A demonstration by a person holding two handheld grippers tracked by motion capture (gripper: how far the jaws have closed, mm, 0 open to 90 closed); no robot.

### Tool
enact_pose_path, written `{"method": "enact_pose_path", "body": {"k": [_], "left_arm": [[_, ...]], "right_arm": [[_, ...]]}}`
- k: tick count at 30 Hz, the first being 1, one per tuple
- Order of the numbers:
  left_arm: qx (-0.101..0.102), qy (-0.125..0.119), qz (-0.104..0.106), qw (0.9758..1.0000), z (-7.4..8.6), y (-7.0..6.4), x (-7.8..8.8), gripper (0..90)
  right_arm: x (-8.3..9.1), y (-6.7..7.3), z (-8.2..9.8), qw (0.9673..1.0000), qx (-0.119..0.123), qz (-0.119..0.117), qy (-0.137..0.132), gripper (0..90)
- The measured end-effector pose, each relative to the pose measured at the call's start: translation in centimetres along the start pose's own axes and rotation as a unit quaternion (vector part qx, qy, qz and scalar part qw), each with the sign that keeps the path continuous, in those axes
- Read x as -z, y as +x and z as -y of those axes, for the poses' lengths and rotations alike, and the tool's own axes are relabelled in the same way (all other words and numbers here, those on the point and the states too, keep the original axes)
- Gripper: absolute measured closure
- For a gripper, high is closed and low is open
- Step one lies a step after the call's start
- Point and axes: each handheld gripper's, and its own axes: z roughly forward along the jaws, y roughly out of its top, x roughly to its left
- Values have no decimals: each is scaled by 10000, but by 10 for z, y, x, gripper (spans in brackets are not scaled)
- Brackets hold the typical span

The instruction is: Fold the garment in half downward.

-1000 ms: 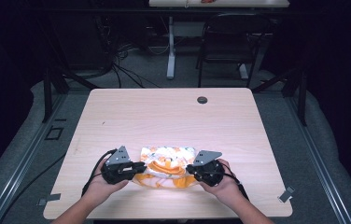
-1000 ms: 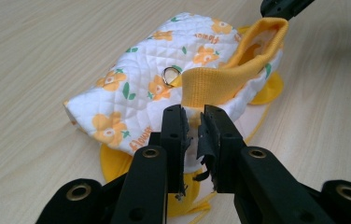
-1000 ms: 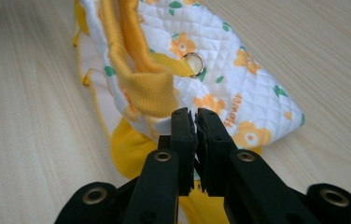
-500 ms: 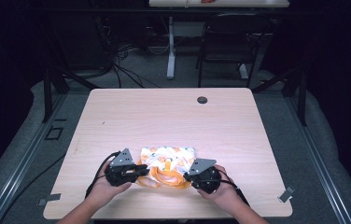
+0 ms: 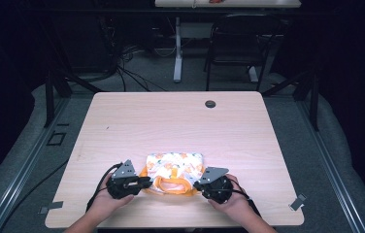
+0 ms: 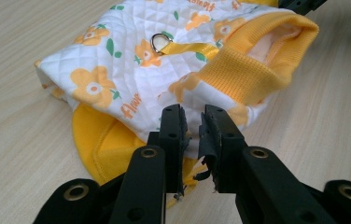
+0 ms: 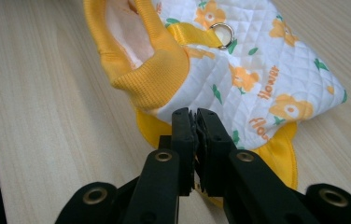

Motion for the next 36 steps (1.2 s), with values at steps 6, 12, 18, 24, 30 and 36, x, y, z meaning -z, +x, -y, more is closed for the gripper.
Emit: {"method": "enact_pose_path", "body": {"k": [6,12,18,24,30,36], "left_arm": [[75,-63,-4,10000,2,0,0,776],[94,-84,0,9999,2,0,5,774],[158,-159,-61,9997,3,1,14,771],[246,-289,-172,9991,3,5,24,766],[331,-413,-288,9982,2,10,32,763],[400,-465,-345,9975,2,16,38,762]], "right_arm": [[3,-1,1,10000,-43,13,-48,853],[7,-1,1,9998,-93,23,-147,850],[11,-3,2,9996,-162,49,-214,841],[19,-7,3,9991,-270,98,-311,826],[28,-15,5,9981,-389,232,-407,816],[34,-21,9,9973,-450,357,-462,797]]}}
